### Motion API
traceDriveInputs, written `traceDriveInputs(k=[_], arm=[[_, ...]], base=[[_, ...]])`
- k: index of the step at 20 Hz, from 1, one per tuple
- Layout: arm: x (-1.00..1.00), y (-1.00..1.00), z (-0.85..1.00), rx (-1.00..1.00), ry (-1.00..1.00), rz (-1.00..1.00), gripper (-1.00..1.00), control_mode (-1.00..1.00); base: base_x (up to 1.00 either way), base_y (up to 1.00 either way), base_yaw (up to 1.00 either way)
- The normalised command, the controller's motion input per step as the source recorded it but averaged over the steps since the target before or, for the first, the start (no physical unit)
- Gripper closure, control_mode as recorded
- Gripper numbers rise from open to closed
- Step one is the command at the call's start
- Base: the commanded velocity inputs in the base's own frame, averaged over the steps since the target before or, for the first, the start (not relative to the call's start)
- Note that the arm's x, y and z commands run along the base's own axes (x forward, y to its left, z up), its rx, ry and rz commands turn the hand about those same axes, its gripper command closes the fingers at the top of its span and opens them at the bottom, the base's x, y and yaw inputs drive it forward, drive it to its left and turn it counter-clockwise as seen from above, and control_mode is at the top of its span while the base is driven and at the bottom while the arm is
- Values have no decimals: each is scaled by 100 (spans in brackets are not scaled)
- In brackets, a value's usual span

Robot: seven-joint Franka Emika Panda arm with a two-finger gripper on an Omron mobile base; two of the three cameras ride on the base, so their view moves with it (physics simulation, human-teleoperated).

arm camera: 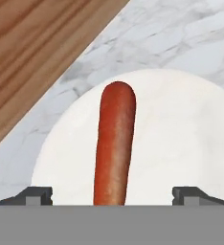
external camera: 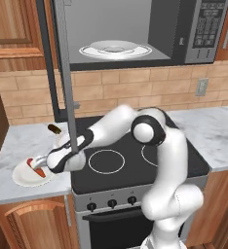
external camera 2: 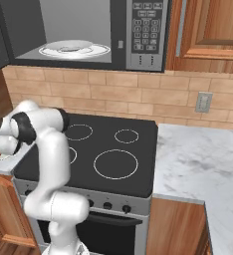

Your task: Pick the carrot from the counter and place it in the microwave.

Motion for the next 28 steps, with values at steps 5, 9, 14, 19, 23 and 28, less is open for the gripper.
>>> traceDriveInputs(k=[5, 9, 14, 19, 23, 28], arm=[[33, 57, 1, -15, 1, -8, -100, -100], [39, 54, 0, -18, 1, -8, -100, -100], [11, 45, -7, -17, 0, -7, -100, -100], [0, -12, -24, -6, 1, -7, 100, -100], [-1, -80, -16, 0, 0, -8, 100, -100], [-3, -99, -1, 5, -3, -9, 100, -100]], base=[[0, 0, 0], [0, 0, 0], [0, 0, 0], [0, 0, 0], [0, 0, 0], [0, 0, 0]])
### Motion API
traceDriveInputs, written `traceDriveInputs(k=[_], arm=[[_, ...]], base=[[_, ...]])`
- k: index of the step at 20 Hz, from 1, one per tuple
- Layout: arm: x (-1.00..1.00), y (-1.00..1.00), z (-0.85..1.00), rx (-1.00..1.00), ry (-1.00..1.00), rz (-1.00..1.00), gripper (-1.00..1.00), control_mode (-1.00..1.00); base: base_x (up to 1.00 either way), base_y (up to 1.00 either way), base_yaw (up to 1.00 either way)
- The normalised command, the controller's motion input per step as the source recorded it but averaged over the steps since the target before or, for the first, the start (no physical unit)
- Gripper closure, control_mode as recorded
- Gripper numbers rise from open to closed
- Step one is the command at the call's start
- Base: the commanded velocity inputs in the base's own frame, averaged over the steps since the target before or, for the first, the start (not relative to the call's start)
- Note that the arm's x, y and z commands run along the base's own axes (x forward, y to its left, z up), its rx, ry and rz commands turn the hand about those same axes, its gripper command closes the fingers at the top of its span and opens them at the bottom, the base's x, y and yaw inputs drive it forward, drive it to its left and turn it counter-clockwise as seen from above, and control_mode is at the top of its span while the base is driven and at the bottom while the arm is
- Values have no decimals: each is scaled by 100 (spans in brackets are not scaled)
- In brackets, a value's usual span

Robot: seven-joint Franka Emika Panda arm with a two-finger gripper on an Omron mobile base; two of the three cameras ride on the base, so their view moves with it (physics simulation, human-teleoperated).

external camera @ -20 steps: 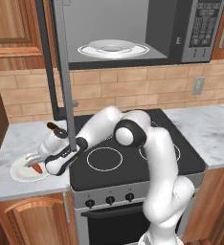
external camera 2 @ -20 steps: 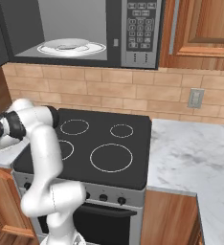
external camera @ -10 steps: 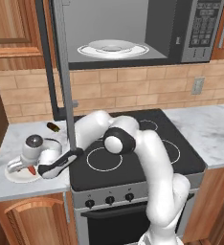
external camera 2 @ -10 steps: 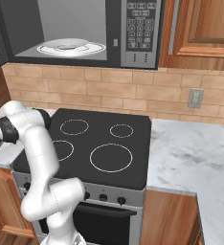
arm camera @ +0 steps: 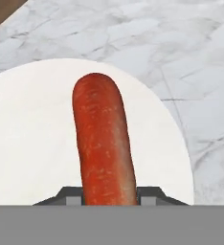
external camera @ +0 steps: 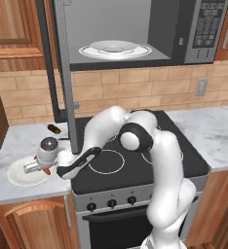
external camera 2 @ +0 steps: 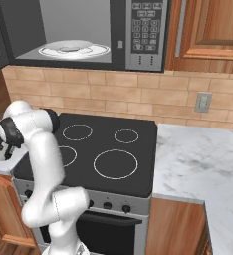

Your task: Pick the carrot from the counter and place it in the microwave.

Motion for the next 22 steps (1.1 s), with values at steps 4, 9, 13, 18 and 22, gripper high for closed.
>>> traceDriveInputs(k=[4, 9, 13, 18, 22], arm=[[-41, -100, 55, 17, -20, -7, 100, -100], [-51, -100, 97, 19, -21, -9, 100, -100], [-69, -100, 83, 13, -18, -9, 100, -100], [-65, -93, 100, 13, -1, -10, 100, -100], [-38, -65, 100, 8, 1, -6, 100, -100]], base=[[0, 0, 0], [0, 0, 0], [0, 0, 0], [0, 0, 0], [0, 0, 0]])
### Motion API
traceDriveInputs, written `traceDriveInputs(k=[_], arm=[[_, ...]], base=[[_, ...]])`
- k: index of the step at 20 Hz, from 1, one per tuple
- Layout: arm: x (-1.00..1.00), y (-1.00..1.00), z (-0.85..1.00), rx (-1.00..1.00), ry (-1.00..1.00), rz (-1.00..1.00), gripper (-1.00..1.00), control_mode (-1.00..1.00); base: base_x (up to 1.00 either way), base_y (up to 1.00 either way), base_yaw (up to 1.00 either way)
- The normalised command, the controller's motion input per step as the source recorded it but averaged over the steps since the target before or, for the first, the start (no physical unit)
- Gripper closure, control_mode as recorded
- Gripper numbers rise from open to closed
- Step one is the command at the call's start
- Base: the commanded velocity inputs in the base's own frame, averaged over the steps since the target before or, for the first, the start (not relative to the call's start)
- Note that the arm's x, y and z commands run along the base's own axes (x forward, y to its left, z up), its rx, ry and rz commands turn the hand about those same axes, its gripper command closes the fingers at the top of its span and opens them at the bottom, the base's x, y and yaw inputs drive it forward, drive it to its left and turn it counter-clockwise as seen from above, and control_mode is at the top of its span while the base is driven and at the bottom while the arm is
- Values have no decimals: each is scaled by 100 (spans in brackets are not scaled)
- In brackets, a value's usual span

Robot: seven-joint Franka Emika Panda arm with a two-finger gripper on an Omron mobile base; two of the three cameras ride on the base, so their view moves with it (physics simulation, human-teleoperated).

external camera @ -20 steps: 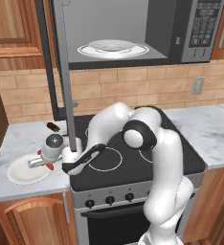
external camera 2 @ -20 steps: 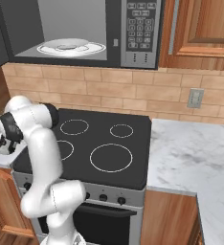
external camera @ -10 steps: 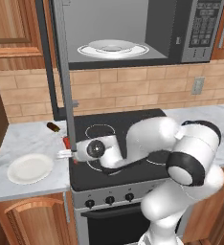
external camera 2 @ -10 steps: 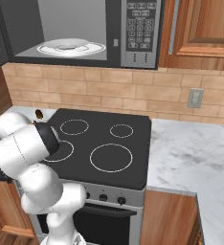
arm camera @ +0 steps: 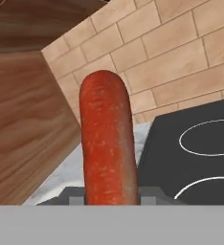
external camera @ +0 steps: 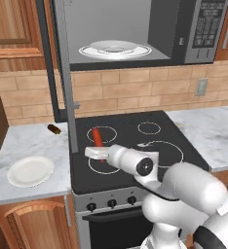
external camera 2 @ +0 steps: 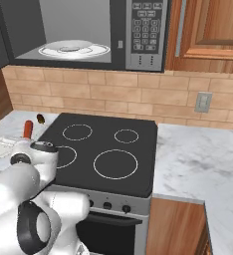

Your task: Pick the carrot from the counter and place it in the microwave.

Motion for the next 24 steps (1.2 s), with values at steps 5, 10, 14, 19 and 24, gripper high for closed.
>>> traceDriveInputs(k=[5, 10, 14, 19, 24], arm=[[-6, -52, 100, 1, 14, -6, 100, -100], [-56, -44, 100, 0, 19, -6, 100, -100], [-45, -34, 100, -2, 29, -9, 100, -100], [-42, -36, 100, -9, 33, -8, 100, -100], [-40, -28, 100, -18, 28, -14, 100, -100]], base=[[0, 0, 0], [0, 0, 0], [0, 0, 0], [0, 0, 0], [0, 0, 0]])
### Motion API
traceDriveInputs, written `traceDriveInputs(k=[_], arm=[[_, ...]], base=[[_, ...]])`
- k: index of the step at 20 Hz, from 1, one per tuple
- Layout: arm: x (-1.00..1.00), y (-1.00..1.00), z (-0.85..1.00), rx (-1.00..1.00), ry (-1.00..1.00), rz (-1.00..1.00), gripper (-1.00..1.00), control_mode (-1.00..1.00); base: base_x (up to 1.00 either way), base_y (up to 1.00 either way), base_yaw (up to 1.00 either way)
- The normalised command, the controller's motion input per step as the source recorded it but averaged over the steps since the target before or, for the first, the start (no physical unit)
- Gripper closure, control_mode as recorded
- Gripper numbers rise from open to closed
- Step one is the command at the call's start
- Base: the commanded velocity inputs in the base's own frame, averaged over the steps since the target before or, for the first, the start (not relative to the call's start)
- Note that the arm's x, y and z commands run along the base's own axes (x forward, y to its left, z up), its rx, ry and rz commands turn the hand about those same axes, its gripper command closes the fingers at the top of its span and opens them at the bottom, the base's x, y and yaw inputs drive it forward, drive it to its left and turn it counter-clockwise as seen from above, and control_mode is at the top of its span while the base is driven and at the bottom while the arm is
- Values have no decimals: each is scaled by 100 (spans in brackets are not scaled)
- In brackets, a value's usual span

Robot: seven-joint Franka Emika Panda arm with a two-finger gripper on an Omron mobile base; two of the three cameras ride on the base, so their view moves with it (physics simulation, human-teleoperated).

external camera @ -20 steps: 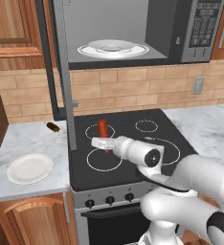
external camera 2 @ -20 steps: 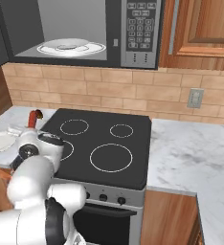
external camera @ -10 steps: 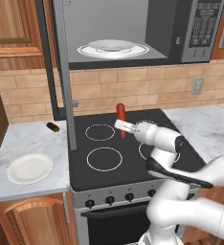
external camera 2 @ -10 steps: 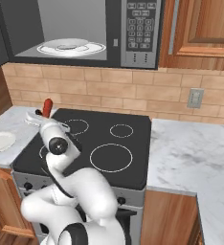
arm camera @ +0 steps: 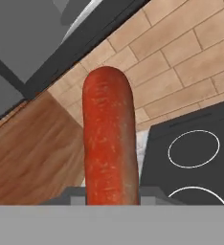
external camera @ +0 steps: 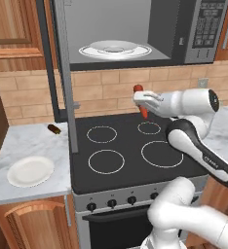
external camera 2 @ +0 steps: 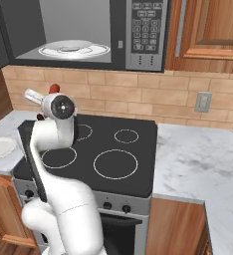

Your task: Pick the carrot from the counter and place it in the microwave.

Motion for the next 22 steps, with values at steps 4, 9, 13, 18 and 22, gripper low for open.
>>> traceDriveInputs(k=[4, 9, 13, 18, 22], arm=[[-30, -19, 100, -24, 26, -21, 100, -100], [-26, -2, 39, -39, -7, -22, 100, -100], [19, -3, 35, -30, -38, -21, 100, -100], [72, 0, 57, -13, -16, -7, 100, -100], [71, 0, 61, -5, -8, 0, 100, -100]], base=[[0, 0, 0], [0, 0, 0], [0, 0, 0], [0, 0, 0], [0, 0, 0]])
